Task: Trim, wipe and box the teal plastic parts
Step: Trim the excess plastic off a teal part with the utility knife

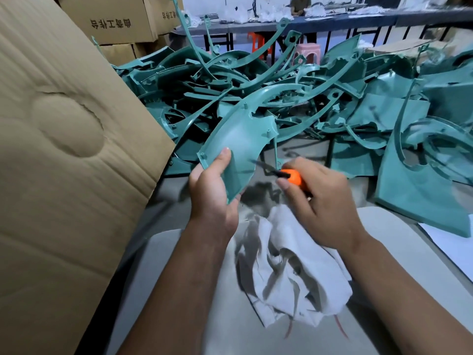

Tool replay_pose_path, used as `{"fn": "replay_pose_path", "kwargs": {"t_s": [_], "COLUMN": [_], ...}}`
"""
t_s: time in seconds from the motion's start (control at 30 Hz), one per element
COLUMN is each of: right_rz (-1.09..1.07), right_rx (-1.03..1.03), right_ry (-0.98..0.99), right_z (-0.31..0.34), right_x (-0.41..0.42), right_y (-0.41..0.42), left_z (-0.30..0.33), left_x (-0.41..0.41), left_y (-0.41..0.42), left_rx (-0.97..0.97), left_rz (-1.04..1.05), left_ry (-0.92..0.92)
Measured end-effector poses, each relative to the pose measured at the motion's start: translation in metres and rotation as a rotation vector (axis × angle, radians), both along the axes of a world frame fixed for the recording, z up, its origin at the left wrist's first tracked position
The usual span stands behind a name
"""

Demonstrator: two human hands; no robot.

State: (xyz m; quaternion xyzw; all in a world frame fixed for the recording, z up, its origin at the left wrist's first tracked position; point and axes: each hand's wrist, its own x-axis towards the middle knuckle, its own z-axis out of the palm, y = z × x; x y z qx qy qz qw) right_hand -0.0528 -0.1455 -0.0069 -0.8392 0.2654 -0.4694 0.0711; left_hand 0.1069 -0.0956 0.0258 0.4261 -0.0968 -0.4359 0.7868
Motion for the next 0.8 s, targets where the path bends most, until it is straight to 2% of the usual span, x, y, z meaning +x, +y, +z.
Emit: {"fn": "replay_pose_path", "kwargs": {"t_s": [0.1, 0.2, 0.37, 0.47, 0.57, 0.67, 0.8], "right_rz": [-0.061, -0.173, -0.409, -0.232, -0.066, -0.008, -0.04], "right_rx": [-0.018, -0.028, 0.099, 0.159, 0.133, 0.113, 0.122], "right_ry": [0.049, -0.07, -0.251, -0.341, -0.262, -0.212, -0.196], "right_z": [-0.002, -0.001, -0.001, -0.002, -0.001, 0.0, -0.002], "right_x": [0.006, -0.002, -0.021, -0.021, -0.012, -0.008, -0.009], "right_y": [0.001, -0.005, -0.023, -0.019, -0.009, -0.007, -0.009], "left_z": [-0.003, -0.004, 0.0, -0.001, -0.003, -0.005, -0.007], "left_x": [-0.003, -0.001, -0.001, 0.0, 0.0, 0.0, 0.001], "left_y": [-0.002, -0.002, 0.001, 0.002, 0.001, 0.001, -0.001], "left_rx": [0.02, 0.029, -0.023, -0.043, -0.053, -0.04, -0.024], "left_rz": [-0.065, -0.134, -0.212, -0.228, -0.265, -0.33, -0.443], "left_ry": [0.013, 0.025, 0.038, 0.007, 0.007, 0.024, 0.092]}}
